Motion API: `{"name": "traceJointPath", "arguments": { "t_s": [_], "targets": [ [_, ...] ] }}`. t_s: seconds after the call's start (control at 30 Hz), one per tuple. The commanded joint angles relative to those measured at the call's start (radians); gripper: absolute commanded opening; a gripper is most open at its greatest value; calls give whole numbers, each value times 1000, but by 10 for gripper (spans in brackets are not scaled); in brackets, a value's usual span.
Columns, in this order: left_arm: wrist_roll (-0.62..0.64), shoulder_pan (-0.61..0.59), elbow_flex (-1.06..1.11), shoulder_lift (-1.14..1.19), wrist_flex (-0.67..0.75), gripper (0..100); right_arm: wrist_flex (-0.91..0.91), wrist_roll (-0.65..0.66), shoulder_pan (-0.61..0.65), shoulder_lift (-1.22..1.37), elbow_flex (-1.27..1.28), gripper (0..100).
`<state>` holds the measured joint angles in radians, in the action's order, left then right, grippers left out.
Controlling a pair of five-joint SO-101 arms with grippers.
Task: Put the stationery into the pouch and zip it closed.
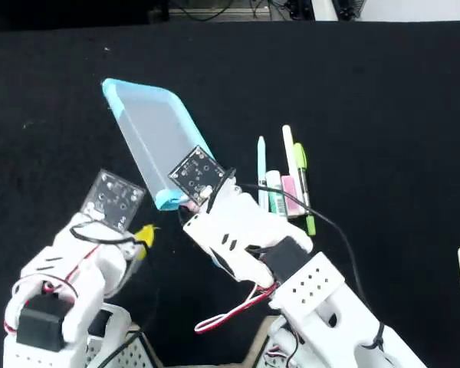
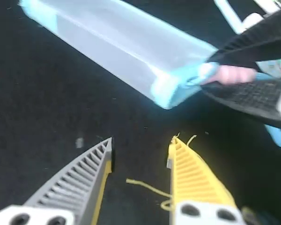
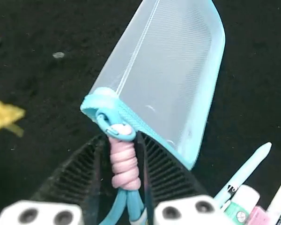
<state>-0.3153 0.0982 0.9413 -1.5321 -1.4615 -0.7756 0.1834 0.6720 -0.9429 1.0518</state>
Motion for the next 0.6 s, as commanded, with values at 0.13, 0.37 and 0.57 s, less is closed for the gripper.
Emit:
{"name": "traceJointPath", "arguments": {
  "t_s": [0.13,0.37,0.57],
  "targets": [
    [40,99,110,-120,114,198,69,-20,-14,-21,13,10],
    [-41,79,202,-123,216,198,72,-23,-14,-21,15,11],
    [35,-38,202,-130,322,198,66,-23,-18,-21,16,11]
  ]
}}
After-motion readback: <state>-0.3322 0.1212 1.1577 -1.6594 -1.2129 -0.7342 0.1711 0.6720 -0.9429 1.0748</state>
